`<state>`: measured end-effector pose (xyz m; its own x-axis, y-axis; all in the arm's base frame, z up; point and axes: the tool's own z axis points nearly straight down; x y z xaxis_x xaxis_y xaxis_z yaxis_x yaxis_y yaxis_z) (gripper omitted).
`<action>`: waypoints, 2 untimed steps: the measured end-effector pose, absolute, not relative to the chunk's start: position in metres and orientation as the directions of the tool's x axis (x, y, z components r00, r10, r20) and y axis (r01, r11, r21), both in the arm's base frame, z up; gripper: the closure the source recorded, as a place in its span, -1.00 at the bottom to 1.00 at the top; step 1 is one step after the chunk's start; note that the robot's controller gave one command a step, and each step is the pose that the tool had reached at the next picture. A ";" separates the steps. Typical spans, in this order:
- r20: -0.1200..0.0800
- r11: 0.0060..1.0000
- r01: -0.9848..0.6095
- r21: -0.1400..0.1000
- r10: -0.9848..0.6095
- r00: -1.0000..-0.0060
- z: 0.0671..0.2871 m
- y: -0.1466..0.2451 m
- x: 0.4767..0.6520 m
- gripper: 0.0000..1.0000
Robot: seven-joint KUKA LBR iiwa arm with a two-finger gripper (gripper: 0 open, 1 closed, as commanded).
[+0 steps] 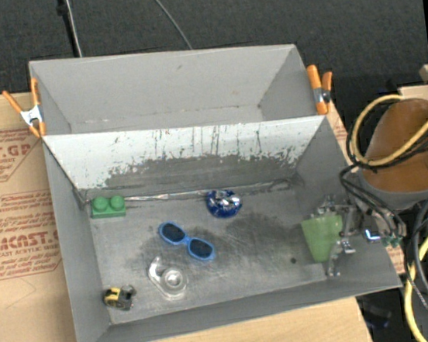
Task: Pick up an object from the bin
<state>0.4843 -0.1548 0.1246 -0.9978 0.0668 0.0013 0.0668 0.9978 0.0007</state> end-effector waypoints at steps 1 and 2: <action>-0.001 0.986 -0.169 0.000 -0.169 -0.986 0.112 -0.154 0.494 -1.00; -0.004 1.000 0.028 -0.005 0.028 -1.000 0.088 -0.136 0.489 -1.00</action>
Offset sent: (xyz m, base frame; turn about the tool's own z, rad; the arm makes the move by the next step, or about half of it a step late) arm 0.0096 -0.0001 -0.0114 -0.2363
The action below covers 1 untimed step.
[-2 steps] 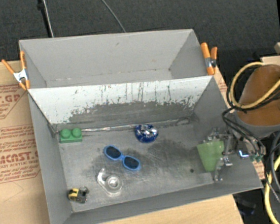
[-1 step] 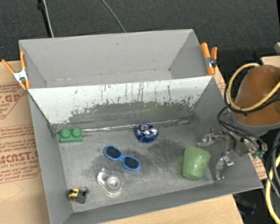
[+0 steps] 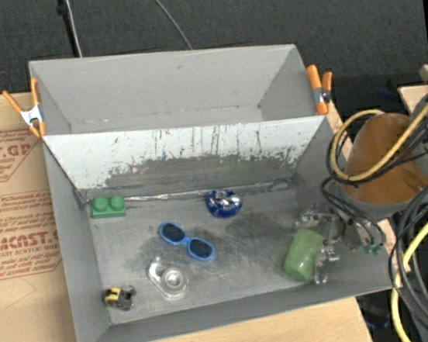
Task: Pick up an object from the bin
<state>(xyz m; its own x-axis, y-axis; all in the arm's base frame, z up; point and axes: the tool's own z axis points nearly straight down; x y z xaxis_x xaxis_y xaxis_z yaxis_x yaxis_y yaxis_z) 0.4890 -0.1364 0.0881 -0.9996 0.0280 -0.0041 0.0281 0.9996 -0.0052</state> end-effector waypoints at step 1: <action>0.010 0.994 0.112 -0.010 0.112 -0.994 0.082 -0.137 0.494 -1.00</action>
Offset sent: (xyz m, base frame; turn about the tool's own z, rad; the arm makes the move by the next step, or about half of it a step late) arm 0.0042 0.0082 -0.0181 0.0827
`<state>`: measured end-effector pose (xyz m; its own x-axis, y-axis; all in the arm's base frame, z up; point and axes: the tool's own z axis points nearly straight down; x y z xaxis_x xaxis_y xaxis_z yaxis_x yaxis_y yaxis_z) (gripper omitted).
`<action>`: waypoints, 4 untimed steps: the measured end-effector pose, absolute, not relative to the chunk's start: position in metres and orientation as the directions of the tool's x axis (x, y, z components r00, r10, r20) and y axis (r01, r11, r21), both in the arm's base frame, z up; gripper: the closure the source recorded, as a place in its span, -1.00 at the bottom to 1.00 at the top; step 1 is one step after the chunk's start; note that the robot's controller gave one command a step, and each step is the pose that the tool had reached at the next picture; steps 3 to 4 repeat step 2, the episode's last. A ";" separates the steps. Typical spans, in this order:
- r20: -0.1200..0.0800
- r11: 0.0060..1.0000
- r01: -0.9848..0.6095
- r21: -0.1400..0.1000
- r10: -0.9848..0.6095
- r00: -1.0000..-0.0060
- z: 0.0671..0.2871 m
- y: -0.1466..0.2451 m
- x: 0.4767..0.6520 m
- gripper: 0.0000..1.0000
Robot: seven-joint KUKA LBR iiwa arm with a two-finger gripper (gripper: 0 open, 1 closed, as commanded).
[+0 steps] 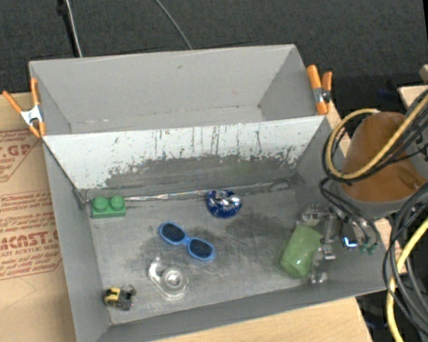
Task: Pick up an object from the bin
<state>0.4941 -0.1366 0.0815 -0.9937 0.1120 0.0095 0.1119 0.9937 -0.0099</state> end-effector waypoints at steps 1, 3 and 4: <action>0.001 0.994 0.113 -0.010 0.113 -0.994 0.078 -0.136 0.494 1.00; -0.008 0.994 0.113 -0.002 0.113 -0.994 0.152 -0.136 0.497 1.00; -0.008 0.994 0.113 -0.002 0.113 -0.994 0.152 -0.136 0.497 1.00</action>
Offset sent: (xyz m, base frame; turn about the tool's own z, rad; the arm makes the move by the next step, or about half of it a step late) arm 0.0000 0.0000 0.0000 0.0000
